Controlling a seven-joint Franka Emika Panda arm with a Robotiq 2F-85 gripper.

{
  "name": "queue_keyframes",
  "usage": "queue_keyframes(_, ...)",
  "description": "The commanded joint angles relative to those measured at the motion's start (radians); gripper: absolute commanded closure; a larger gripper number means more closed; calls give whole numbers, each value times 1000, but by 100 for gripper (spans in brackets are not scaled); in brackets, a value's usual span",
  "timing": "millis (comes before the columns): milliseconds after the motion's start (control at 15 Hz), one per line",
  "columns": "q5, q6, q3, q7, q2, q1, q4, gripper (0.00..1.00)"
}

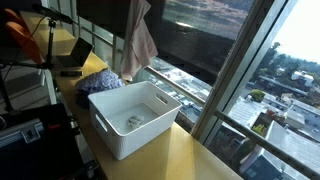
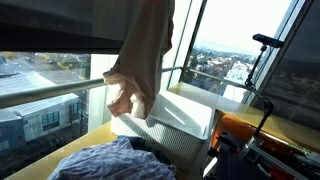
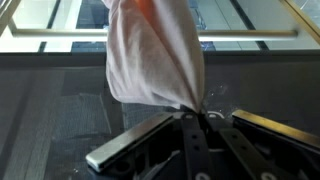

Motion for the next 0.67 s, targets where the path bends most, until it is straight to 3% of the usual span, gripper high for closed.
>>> queue_keyframes(0, 8, -61, -20, -23, -56, -21, 65, 99)
queue_keyframes(200, -2, -34, -40, -14, -68, -48, -11, 99)
queue_keyframes(600, -17, 62, -123, -23, -53, -136, -299, 99)
